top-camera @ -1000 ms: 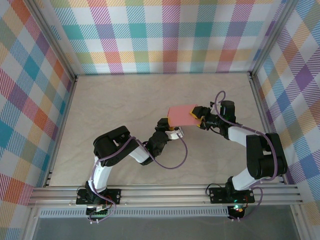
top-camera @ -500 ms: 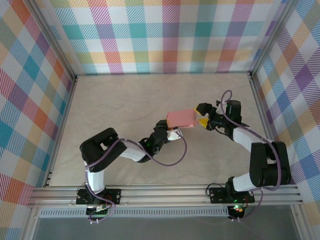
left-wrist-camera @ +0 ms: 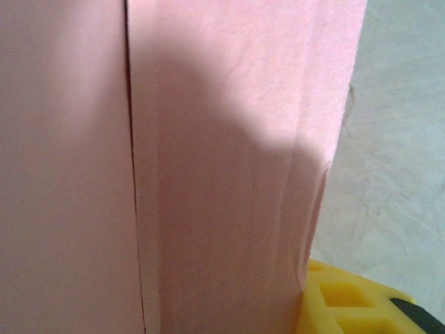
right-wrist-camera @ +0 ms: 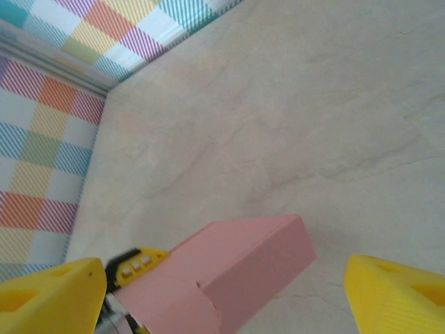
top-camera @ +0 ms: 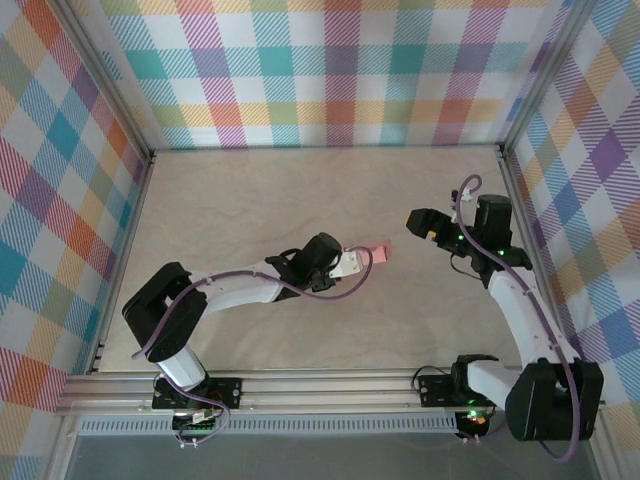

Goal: Fold the paper box

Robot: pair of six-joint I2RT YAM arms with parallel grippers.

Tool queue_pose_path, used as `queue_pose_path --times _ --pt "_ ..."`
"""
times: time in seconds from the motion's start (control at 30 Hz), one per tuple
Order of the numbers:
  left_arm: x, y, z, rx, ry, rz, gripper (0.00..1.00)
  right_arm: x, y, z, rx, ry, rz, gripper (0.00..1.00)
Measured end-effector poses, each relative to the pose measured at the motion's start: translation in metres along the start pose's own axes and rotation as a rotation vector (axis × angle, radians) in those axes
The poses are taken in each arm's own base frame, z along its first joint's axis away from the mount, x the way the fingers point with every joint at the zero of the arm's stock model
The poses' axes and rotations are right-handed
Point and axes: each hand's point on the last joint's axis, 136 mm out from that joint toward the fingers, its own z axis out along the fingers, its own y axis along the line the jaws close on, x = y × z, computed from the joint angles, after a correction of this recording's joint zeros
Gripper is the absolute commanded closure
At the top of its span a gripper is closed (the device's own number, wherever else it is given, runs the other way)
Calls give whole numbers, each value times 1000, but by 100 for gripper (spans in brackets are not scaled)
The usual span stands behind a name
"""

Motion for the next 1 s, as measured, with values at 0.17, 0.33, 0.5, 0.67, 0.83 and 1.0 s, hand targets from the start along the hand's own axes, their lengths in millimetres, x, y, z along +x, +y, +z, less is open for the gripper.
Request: queue_pose_path --times 0.17,0.33,0.5,0.67,0.83,1.0 --pt "7 -3 -15 144 81 -27 64 7 7 -11 34 31 -143 13" --pt "17 -9 -24 249 141 -51 64 14 28 -10 20 77 -350 17" --pt "22 -20 -34 339 179 -57 64 42 50 5 -17 191 -591 33" --pt "27 -29 -42 405 199 -71 64 66 56 23 -35 320 -733 58" --pt "30 -35 -47 457 205 -92 64 77 57 29 -63 372 -815 58" --pt "31 -39 -50 485 208 -96 64 92 58 33 -129 436 -902 59"
